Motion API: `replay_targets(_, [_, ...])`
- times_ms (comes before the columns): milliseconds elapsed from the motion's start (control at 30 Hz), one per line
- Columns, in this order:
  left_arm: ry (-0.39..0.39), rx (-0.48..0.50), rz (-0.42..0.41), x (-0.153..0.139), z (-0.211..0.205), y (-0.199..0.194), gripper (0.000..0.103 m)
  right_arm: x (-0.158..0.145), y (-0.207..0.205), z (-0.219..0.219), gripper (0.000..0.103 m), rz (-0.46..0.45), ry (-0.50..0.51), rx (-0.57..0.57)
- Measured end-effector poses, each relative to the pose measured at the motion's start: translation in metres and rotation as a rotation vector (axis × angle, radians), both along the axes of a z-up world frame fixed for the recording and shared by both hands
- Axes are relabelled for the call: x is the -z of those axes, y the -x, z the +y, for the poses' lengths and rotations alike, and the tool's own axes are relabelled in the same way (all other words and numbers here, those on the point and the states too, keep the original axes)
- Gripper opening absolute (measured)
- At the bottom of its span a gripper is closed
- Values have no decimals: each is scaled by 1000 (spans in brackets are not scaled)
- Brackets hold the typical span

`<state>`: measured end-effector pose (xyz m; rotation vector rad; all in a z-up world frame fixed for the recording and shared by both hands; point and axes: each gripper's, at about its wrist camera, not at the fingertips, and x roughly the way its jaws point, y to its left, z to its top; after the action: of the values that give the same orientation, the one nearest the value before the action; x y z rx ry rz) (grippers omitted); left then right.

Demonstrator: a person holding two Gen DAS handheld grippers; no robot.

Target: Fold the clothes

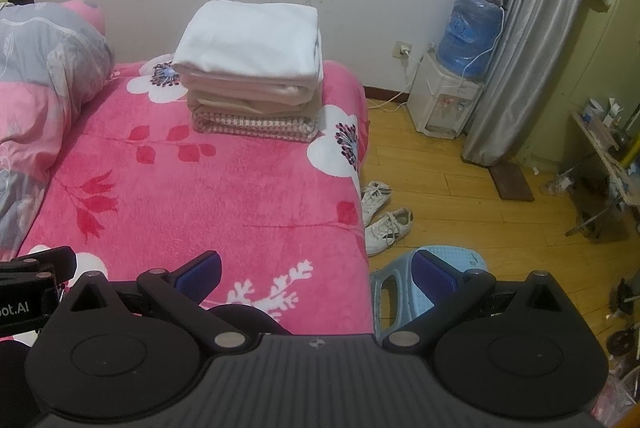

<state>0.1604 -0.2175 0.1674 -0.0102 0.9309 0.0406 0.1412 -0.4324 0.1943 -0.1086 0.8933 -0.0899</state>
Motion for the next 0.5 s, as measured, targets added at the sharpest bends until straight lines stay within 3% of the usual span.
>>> replay_targets(500, [-1,0,-3,0,0,1,102,0,-1,0,103,0,3,-4])
